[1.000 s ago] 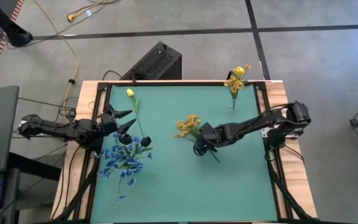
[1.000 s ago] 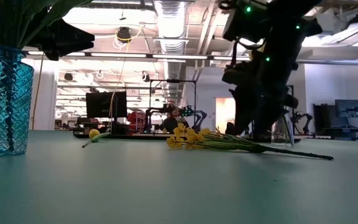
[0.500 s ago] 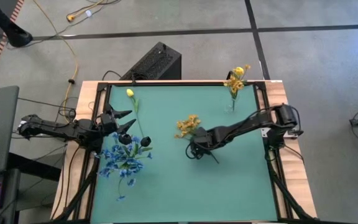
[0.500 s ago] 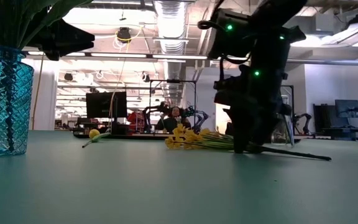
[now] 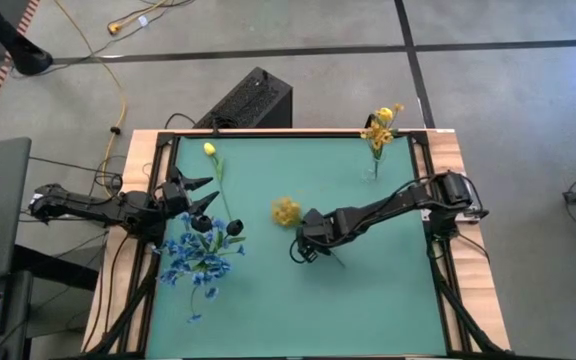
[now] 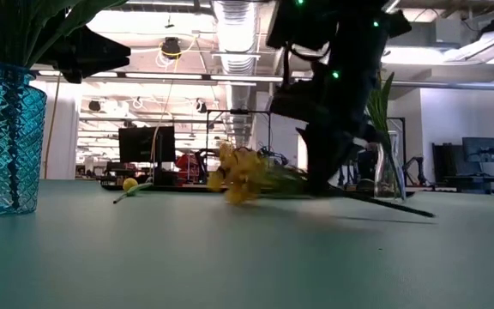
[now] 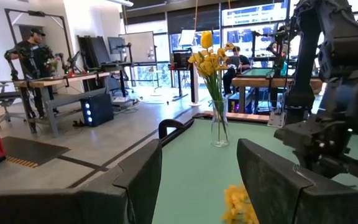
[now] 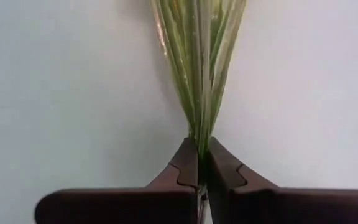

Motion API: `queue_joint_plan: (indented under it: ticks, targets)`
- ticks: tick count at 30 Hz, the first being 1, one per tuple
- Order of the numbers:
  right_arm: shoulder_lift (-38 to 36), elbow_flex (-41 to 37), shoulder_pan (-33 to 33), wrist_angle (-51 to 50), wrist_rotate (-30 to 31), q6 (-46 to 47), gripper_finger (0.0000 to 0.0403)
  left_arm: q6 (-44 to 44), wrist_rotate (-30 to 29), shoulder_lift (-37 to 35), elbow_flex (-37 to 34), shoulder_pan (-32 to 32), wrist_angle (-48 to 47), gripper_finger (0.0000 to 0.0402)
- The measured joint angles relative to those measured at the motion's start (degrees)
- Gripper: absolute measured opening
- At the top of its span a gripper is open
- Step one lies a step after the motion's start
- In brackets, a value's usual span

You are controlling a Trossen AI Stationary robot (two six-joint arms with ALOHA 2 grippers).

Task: Sort flowers into vase by color
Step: Put the yellow flowers into the transparent flower vase

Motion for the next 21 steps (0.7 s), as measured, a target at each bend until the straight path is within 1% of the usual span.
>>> queue_joint_plan:
  ticks: [4, 7, 11, 16, 18, 21]
  targets:
    - [-1.69, 0.97, 2.08, 0.60, 6.18, -0.13, 0.0033, -0.02, 0.00, 0.00, 0.00, 0.00, -0.01, 0.0199]
    - [-5.17, 0.59, 4.03, 1.22, 11.89, 0.02, 0.0039, -0.02, 0.02, 0.02, 0.00, 0.00, -0.09, 0.0199]
    - [-10.95, -0.92, 7.20, 2.41, 22.43, 0.62, 0.0038, -0.02, 0.02, 0.02, 0.00, 0.00, -0.09, 0.0199]
    - [-17.90, -1.23, 11.09, 2.76, 33.67, 0.77, 0.0038, -0.02, 0.02, 0.02, 0.00, 0.00, -0.08, 0.0199]
    - [-20.67, -1.23, 13.19, 2.65, 39.30, -0.32, 0.0038, -0.02, 0.02, 0.02, 0.00, 0.00, -0.07, 0.0199]
    - [-25.09, -1.23, 16.76, 0.14, 49.38, -0.39, 0.0038, -0.01, 0.02, 0.02, 0.00, 0.00, -0.07, 0.0199]
